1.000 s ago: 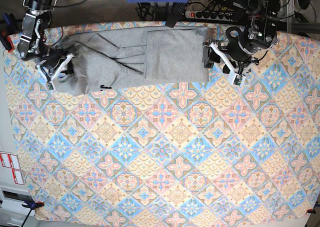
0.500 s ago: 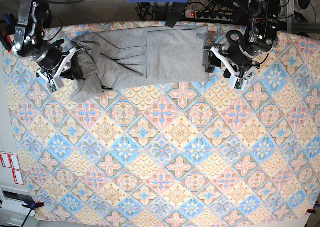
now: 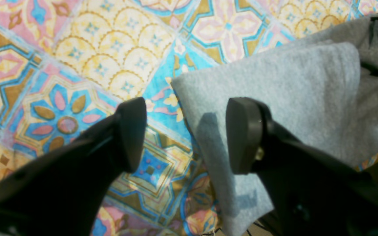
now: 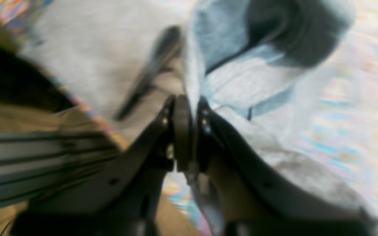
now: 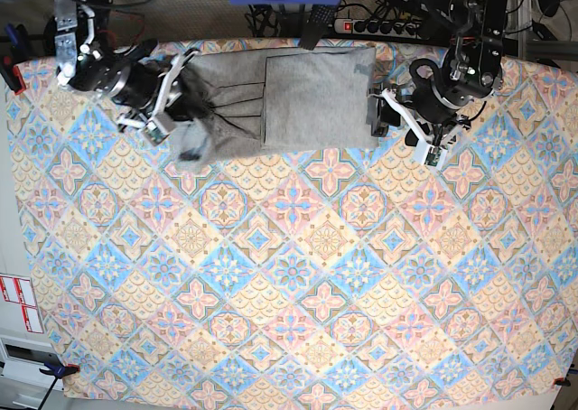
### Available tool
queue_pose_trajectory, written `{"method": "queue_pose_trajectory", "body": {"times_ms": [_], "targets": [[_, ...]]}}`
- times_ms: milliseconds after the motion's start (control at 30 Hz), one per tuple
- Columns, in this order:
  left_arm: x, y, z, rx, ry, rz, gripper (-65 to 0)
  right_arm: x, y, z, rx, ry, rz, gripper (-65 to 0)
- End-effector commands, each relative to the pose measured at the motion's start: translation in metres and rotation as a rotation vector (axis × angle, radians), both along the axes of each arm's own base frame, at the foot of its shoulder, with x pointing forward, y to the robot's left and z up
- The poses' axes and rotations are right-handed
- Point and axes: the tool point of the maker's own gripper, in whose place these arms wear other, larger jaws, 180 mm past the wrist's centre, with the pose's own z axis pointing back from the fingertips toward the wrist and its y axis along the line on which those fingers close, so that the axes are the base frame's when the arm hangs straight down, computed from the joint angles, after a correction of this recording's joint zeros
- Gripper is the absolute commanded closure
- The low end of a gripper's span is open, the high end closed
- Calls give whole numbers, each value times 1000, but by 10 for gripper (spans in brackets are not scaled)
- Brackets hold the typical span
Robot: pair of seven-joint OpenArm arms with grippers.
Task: Fold the T-shirt properly
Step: 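Fold the grasped end with the right gripper toward the left gripper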
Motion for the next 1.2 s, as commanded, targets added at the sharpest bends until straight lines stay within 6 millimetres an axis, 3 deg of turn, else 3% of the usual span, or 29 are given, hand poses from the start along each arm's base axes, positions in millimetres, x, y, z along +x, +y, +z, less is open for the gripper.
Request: {"method": "queue_pose_trajectory", "body": {"times_ms": [0,233,467,667,900,1167], "targets": [[6,1,8,-4,-34,-2,-345,3,10,11,37,-36,30,-20],[6,1,8,-3,-34,-2,-345,-10,67,18,116,-35,198,-20],[6,1,8,-1,-33,-3,-345,1,119,41,165,-126,390,-20],[5,2,7,-1,-30,-1,-345,25,134,54,115,-201,484,-20],[4,1,7,-2,-28,-1,-345,34,164,63,123,-227,553,-22],[4,1,7,-1,-28,-2,-345,37,165,61,95,-226,570,-42]]}}
